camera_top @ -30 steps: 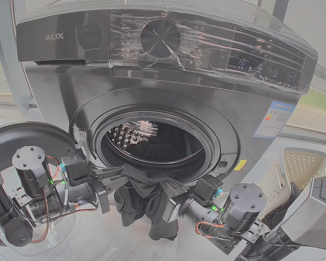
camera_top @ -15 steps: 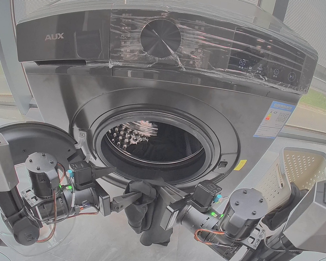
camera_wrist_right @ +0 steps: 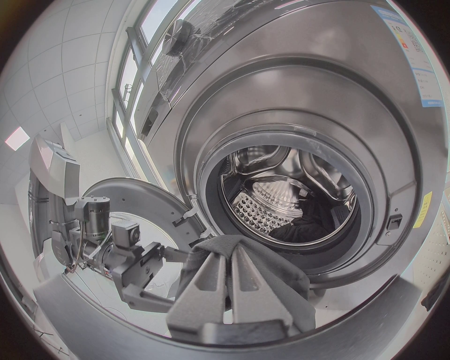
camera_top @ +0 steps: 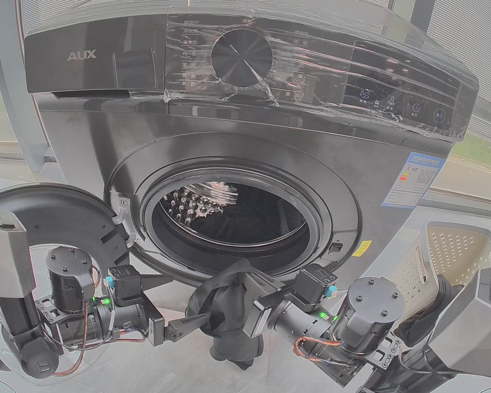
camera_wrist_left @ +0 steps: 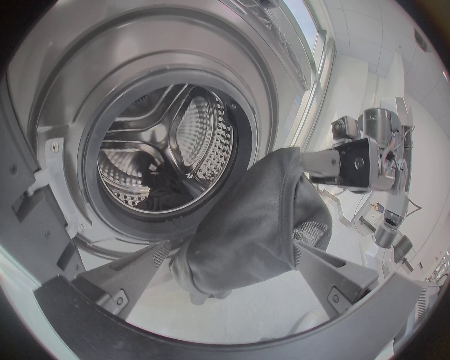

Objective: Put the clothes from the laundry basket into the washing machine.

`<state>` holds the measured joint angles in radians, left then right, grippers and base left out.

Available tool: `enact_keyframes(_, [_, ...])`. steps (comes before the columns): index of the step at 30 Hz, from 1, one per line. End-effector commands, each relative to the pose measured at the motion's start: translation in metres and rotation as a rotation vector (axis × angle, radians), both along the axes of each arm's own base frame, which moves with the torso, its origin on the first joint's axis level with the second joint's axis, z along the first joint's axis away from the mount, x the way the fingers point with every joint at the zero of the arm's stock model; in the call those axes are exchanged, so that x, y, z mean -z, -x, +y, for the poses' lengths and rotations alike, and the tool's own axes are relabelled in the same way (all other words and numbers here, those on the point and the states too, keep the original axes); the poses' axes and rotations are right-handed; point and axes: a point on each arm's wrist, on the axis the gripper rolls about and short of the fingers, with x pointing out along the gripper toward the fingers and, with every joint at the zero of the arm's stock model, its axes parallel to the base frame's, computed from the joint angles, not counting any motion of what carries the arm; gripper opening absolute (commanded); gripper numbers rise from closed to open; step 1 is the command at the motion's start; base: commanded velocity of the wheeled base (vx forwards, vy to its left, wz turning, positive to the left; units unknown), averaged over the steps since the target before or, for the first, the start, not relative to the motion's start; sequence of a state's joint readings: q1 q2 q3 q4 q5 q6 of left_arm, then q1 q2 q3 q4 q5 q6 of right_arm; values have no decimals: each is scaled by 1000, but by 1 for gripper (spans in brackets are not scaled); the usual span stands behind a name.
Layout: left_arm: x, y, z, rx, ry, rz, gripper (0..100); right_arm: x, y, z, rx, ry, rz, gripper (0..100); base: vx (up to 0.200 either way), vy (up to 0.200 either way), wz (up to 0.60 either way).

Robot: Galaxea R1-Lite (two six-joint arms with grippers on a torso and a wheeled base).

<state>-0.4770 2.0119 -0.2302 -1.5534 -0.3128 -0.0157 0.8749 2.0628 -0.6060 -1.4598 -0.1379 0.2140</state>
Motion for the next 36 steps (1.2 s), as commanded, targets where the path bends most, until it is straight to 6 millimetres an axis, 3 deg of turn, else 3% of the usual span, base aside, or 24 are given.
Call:
enact_keyframes(1, [8,6,3,3,-23,39,100,-4,-3,-3,13,-10,-10,0,0,0,0])
enact_keyframes(7, [12,12,3,21,-57,43,100,-6,-6,-1,16,-16,-14,0,0,0,0])
enact_keyframes(18, [23,18,-20,103,-88,52,100,-7,-8,0,21,-16,-15,0,0,0,0])
enact_keyframes(30, [-15,19,-19,68,0,-74,100,-6,-13,-3,68,-8,-5,0,0,0,0])
enact_keyframes(36, [-18,25,-23,105,8,-81,100,-6,-17,-5,79,-7,-4,0,0,0,0])
